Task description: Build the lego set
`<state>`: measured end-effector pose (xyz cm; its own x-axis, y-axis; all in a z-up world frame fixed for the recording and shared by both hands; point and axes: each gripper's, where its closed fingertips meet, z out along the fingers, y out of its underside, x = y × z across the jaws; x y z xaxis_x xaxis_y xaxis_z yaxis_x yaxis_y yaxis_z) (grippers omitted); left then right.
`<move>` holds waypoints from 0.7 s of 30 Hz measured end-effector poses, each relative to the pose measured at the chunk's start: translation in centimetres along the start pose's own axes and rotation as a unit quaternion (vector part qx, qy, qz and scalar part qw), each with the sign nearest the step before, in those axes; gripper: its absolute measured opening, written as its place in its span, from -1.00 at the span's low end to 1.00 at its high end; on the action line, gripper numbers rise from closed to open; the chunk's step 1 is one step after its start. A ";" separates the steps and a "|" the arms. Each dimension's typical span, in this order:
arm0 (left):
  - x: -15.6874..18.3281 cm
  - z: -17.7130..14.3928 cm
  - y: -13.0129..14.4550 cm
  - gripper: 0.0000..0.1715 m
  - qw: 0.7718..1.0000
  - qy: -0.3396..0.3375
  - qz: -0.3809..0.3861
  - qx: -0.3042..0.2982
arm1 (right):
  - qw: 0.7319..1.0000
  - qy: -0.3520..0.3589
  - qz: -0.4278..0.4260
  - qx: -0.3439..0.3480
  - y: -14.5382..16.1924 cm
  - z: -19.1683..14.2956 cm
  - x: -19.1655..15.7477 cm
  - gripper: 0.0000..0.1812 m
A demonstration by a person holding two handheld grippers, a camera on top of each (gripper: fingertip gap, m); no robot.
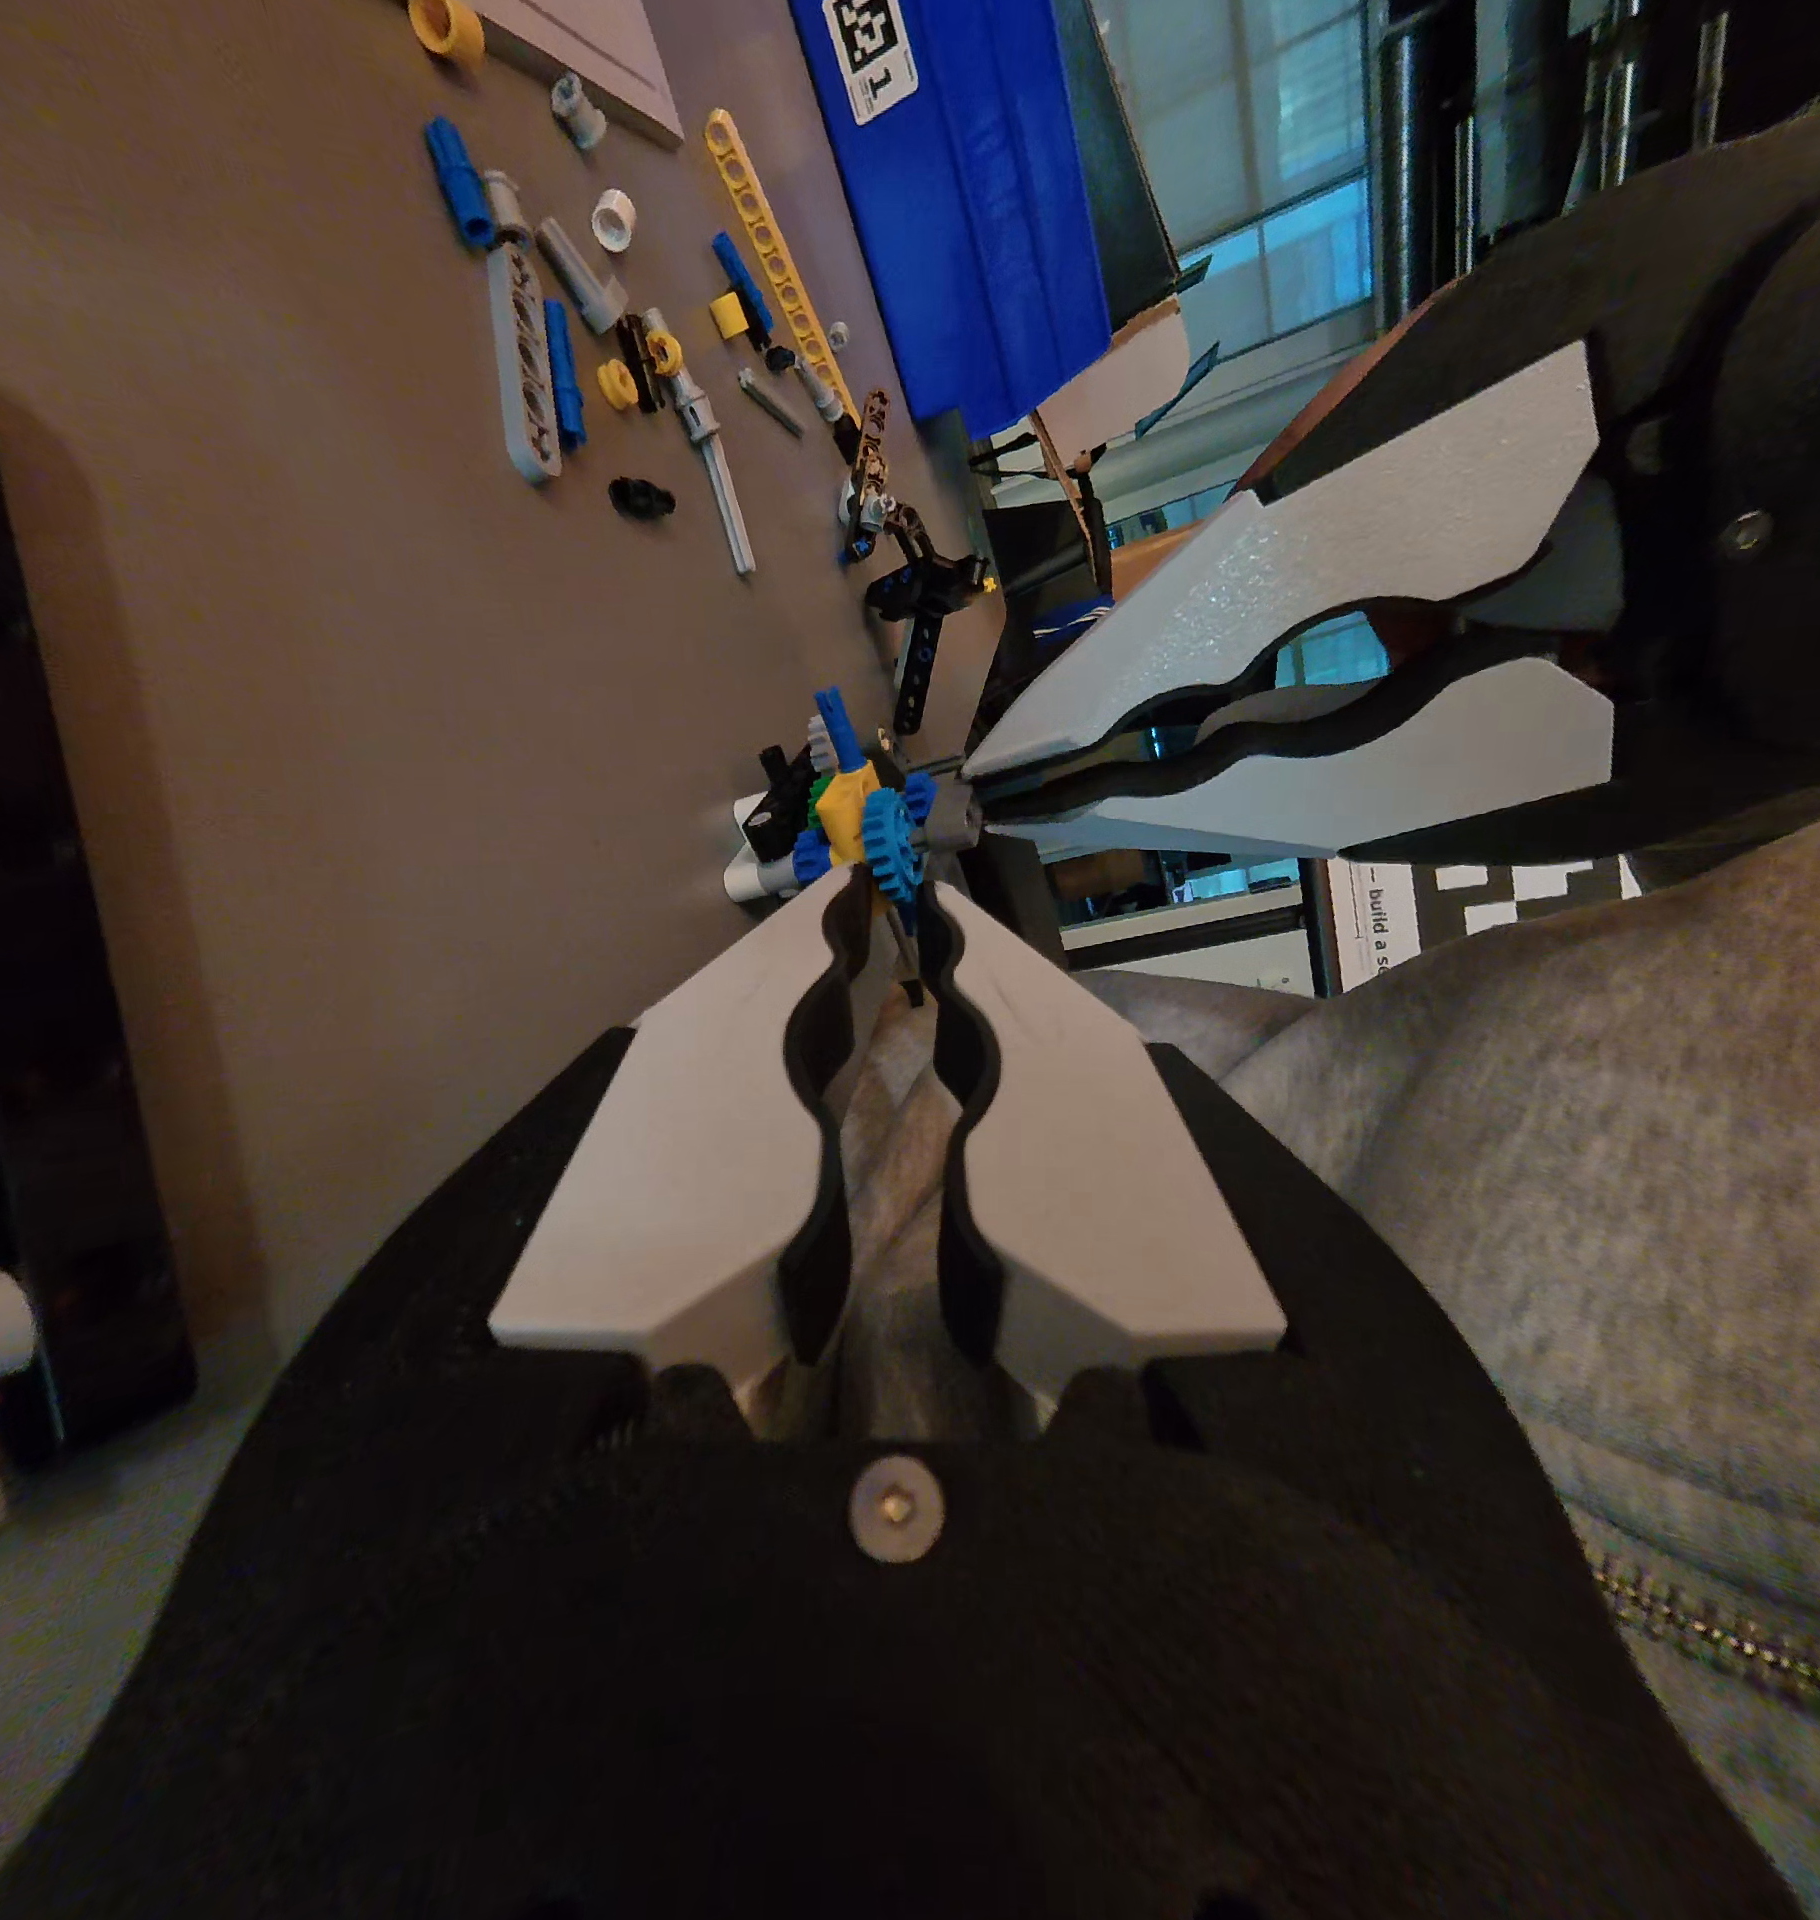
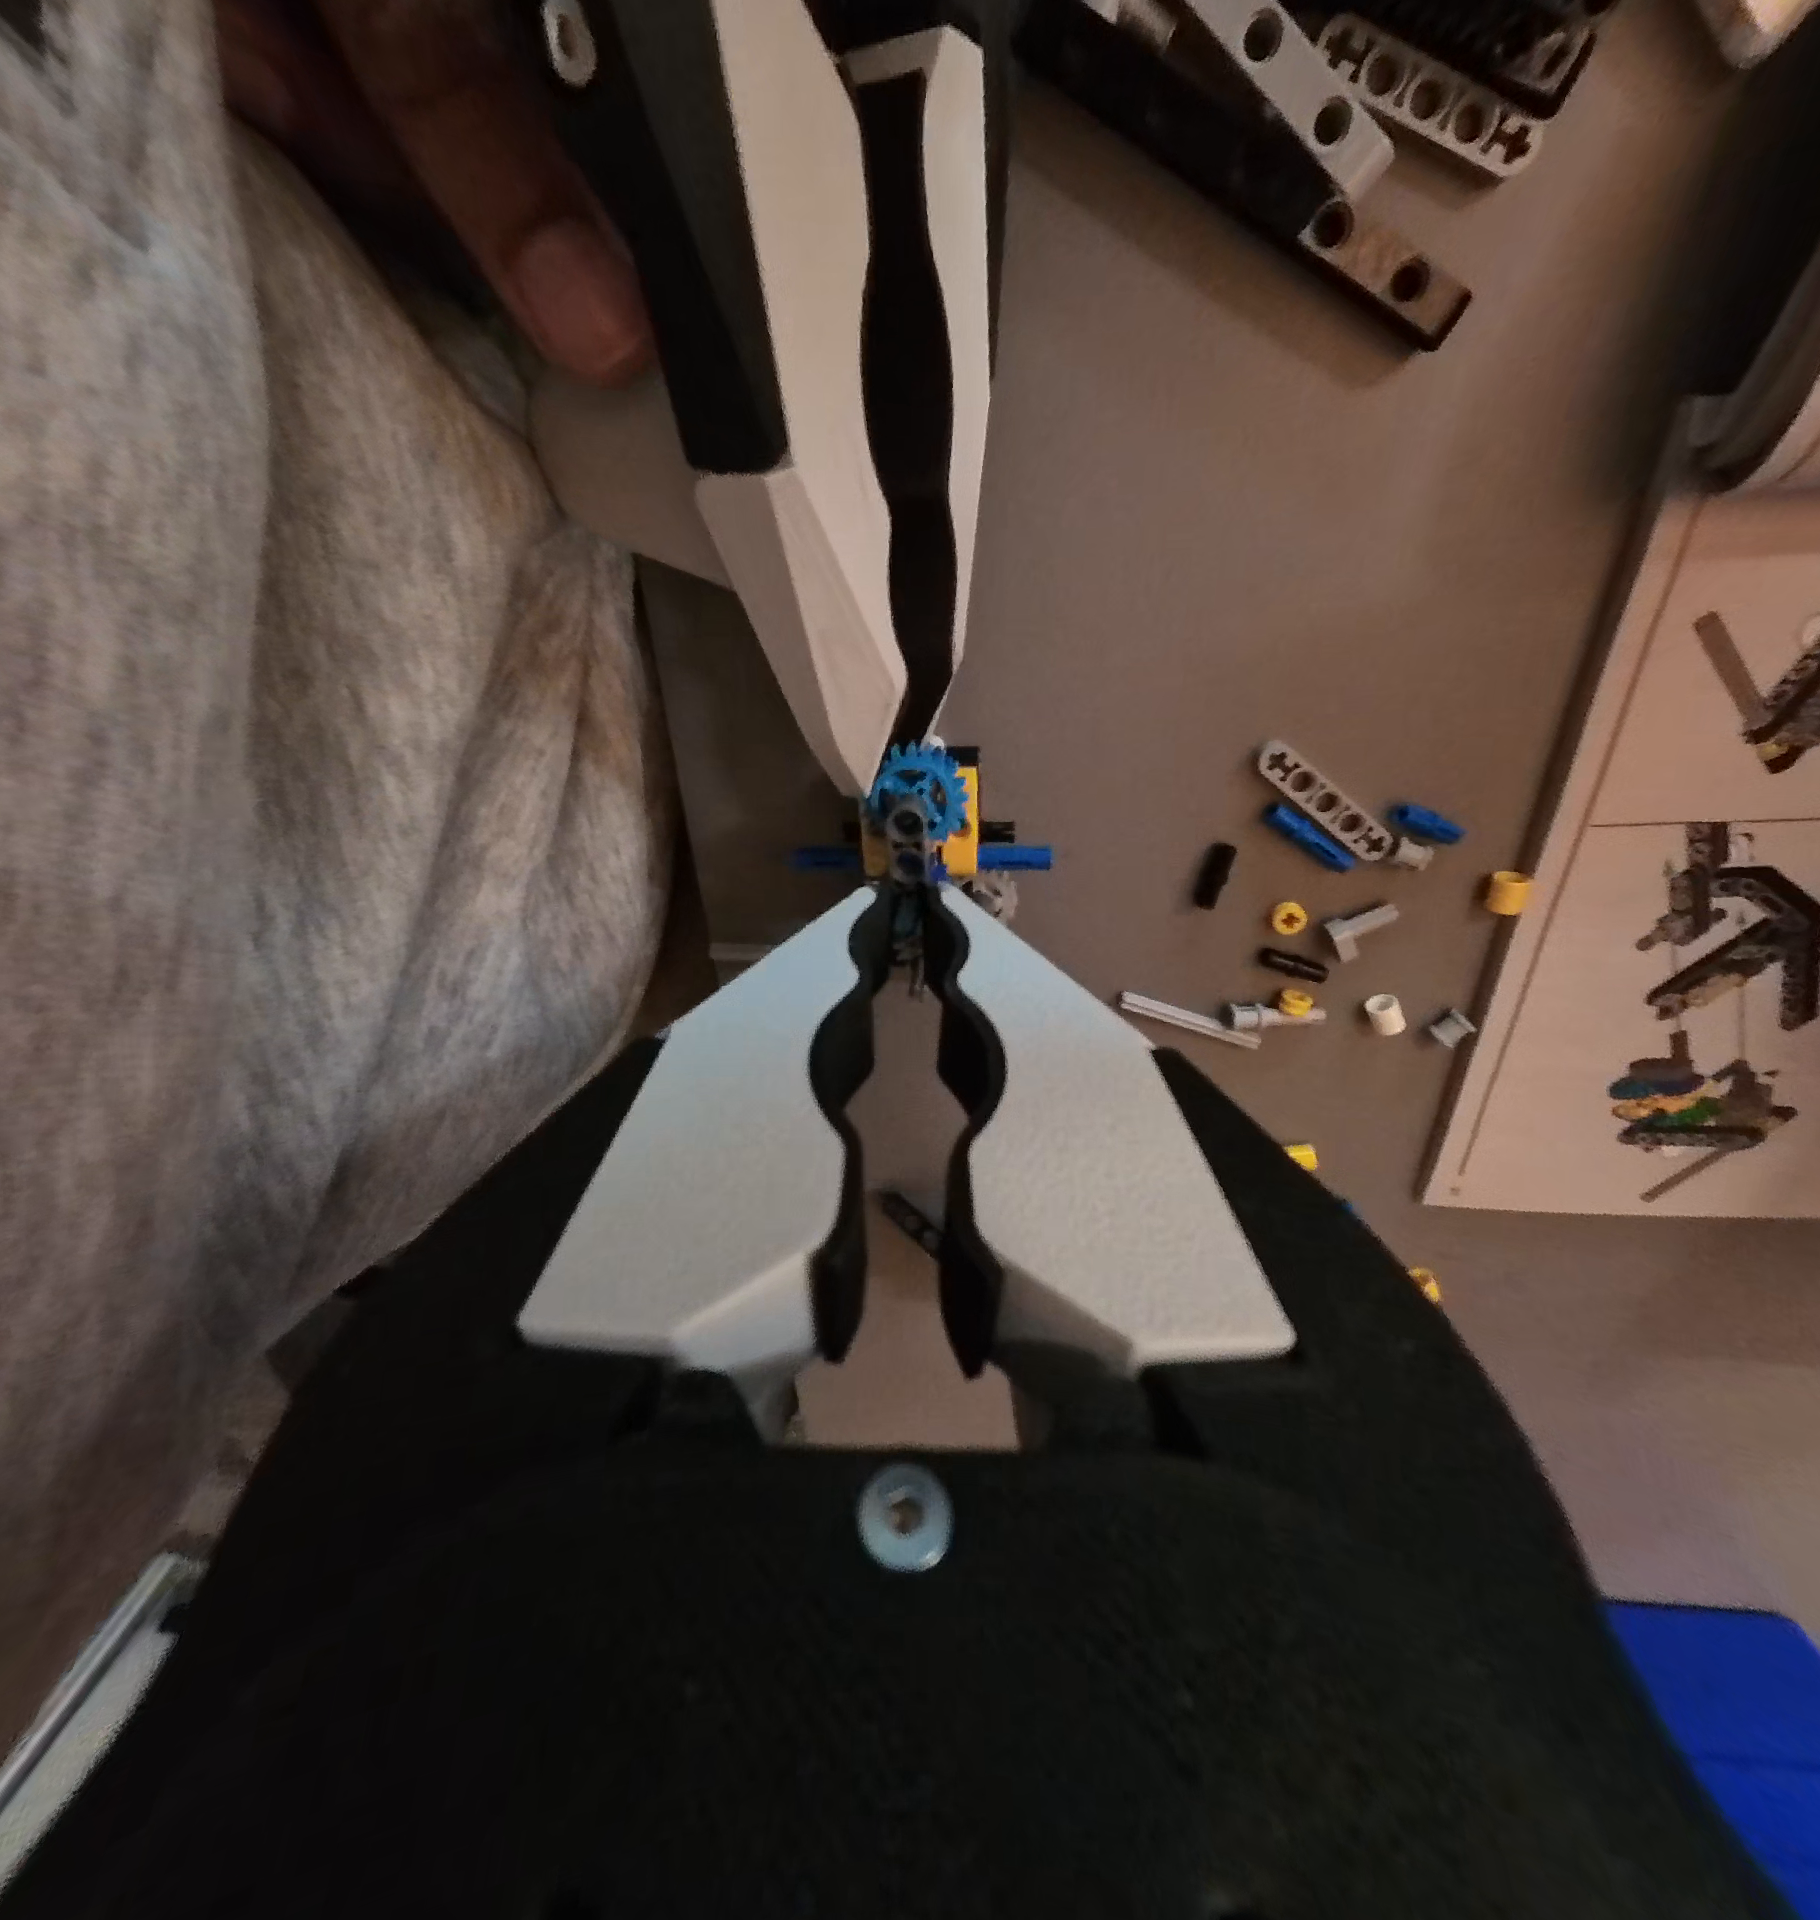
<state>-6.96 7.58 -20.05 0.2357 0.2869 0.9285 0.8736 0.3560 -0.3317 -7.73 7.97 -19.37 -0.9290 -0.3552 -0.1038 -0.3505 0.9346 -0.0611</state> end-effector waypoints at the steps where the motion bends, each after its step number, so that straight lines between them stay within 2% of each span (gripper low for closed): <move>1: 0.0 0.0 0.0 -0.93 1.000 0.000 0.000 0.000 | 1.000 0.001 -0.002 -0.001 0.0 0.0 0.0 -0.96; 21: 0.0 0.0 0.0 -0.94 1.000 -0.002 0.003 -0.002 | 0.999 0.000 0.046 0.017 -0.3 0.3 0.1 -0.96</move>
<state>-6.92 7.56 -20.07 0.2394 0.2922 0.9259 0.8735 0.3515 -0.3368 -7.67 7.70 -19.66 -0.9569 -0.2685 -0.1111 -0.2600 0.9618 -0.0852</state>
